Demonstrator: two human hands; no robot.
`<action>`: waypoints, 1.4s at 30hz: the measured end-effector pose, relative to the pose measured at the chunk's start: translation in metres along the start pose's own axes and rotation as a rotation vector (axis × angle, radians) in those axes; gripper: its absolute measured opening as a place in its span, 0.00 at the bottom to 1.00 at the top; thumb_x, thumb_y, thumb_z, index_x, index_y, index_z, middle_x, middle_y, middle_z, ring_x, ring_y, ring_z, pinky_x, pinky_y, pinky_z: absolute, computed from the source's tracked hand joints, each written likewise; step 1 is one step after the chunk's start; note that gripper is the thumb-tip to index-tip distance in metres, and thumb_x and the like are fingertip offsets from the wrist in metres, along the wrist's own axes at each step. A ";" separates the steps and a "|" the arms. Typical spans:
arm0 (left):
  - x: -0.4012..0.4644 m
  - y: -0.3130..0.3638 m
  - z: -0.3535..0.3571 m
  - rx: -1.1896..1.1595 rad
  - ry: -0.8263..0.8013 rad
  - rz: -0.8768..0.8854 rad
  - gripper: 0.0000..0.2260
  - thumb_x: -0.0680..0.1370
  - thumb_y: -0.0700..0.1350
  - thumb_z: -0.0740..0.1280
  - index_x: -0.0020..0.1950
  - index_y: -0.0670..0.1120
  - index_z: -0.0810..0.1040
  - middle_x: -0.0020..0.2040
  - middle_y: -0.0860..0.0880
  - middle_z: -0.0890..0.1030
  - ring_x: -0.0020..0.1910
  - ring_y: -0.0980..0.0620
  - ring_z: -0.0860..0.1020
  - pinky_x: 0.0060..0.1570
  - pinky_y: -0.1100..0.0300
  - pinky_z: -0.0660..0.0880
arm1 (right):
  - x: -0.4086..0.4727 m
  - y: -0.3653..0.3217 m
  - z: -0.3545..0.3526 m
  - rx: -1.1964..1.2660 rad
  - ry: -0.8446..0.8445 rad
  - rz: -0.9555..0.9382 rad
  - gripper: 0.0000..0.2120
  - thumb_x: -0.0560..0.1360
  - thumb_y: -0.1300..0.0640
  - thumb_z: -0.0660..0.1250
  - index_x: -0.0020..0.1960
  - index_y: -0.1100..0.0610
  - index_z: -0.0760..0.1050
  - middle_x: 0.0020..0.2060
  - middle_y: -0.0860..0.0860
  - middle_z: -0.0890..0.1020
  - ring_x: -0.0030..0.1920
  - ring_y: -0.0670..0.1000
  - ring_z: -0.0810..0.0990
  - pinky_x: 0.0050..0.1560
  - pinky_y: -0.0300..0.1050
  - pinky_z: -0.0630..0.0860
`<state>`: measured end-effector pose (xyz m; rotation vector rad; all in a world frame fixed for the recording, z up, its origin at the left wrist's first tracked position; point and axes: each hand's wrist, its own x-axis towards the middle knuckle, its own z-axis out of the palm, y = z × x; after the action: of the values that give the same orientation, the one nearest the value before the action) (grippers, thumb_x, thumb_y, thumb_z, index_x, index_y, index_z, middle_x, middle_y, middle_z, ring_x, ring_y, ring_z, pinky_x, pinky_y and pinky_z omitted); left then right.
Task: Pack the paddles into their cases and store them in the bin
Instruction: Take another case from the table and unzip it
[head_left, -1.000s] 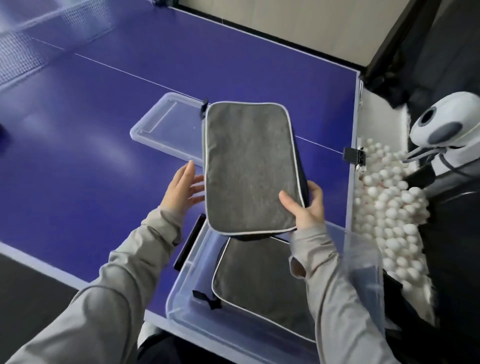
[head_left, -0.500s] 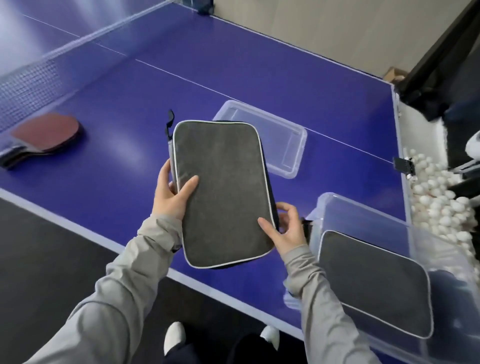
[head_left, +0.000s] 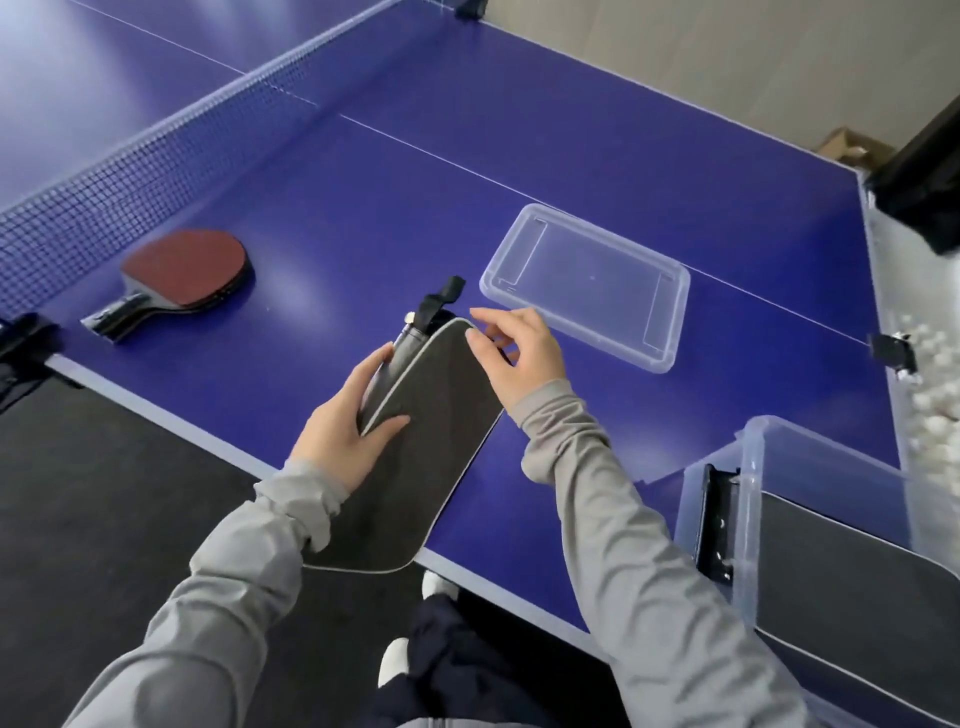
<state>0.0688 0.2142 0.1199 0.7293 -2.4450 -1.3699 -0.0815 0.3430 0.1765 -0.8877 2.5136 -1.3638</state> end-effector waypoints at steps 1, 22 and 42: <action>0.006 0.001 -0.001 0.041 -0.018 0.011 0.32 0.73 0.48 0.70 0.69 0.68 0.58 0.56 0.59 0.78 0.55 0.51 0.78 0.57 0.54 0.73 | 0.009 -0.001 0.002 -0.024 -0.001 -0.022 0.11 0.74 0.57 0.67 0.56 0.57 0.79 0.43 0.50 0.72 0.46 0.53 0.75 0.51 0.40 0.72; 0.141 -0.001 -0.032 0.357 -0.465 0.193 0.32 0.73 0.52 0.69 0.71 0.66 0.56 0.57 0.55 0.80 0.55 0.48 0.78 0.55 0.51 0.74 | 0.128 -0.005 0.013 -0.143 -0.346 0.171 0.12 0.69 0.69 0.66 0.50 0.59 0.80 0.38 0.50 0.79 0.38 0.50 0.75 0.40 0.28 0.69; 0.191 -0.037 -0.089 0.111 -0.612 0.303 0.29 0.71 0.47 0.73 0.68 0.62 0.65 0.53 0.55 0.81 0.52 0.52 0.80 0.58 0.52 0.75 | 0.131 -0.049 0.044 -0.004 -0.008 0.354 0.13 0.66 0.69 0.68 0.34 0.52 0.75 0.32 0.48 0.78 0.37 0.52 0.76 0.46 0.47 0.77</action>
<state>-0.0423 0.0315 0.1306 -0.0773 -2.9407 -1.5000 -0.1501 0.2177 0.2102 -0.4168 2.5112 -1.2354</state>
